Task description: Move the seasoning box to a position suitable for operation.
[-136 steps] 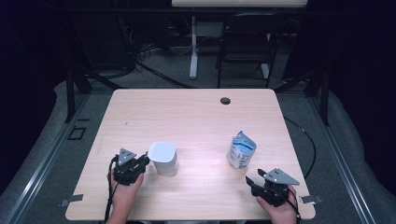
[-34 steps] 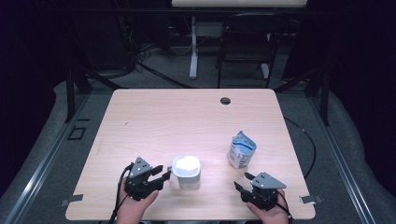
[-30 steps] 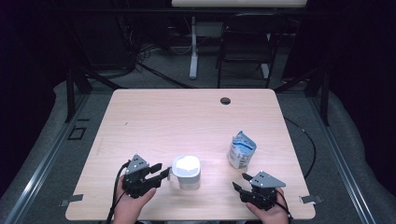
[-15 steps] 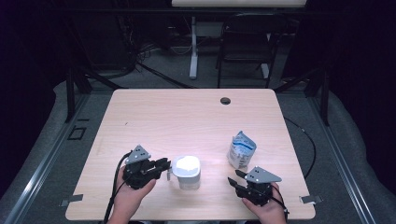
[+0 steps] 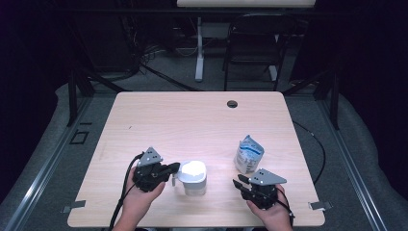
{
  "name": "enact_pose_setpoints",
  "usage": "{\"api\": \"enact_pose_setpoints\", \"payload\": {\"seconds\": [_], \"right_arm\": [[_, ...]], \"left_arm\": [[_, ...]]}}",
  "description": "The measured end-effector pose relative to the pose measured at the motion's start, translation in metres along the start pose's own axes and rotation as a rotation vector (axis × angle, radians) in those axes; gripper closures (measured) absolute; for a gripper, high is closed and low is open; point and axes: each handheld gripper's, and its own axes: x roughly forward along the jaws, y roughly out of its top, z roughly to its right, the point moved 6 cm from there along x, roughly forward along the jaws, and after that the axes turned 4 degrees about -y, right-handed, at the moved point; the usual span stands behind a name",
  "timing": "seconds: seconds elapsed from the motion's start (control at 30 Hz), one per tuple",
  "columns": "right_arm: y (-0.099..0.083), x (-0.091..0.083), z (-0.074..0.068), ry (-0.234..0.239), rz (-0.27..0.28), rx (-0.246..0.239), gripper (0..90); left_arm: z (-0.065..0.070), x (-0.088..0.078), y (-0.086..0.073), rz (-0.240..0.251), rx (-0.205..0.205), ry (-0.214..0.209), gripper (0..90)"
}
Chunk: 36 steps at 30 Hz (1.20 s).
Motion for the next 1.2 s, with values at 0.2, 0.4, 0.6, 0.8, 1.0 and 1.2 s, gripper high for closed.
{"api": "enact_pose_setpoints", "payload": {"seconds": [0.2, 0.4, 0.6, 0.8, 1.0, 1.2], "right_arm": [[0.001, 0.001, 0.001, 0.007, -0.016, 0.014, 74.2], [0.002, 0.002, 0.001, 0.014, -0.018, 0.028, 75.6], [0.006, 0.004, 0.001, 0.025, -0.037, 0.036, 75.6], [0.009, 0.005, 0.000, 0.037, -0.049, 0.030, 79.0], [0.014, 0.008, -0.002, 0.054, -0.060, 0.014, 86.0], [0.022, 0.009, -0.005, 0.064, -0.065, -0.013, 90.0]], "left_arm": [[0.000, 0.004, -0.001, -0.018, 0.004, 0.010, 90.0], [0.000, 0.005, -0.003, -0.020, 0.013, 0.013, 90.0], [0.000, 0.005, -0.003, -0.034, 0.020, 0.006, 90.0], [-0.001, 0.005, -0.003, -0.031, 0.019, 0.011, 90.0], [-0.001, 0.005, -0.003, -0.031, 0.019, 0.010, 90.0], [-0.002, 0.005, -0.003, -0.021, 0.017, 0.015, 90.0]]}}
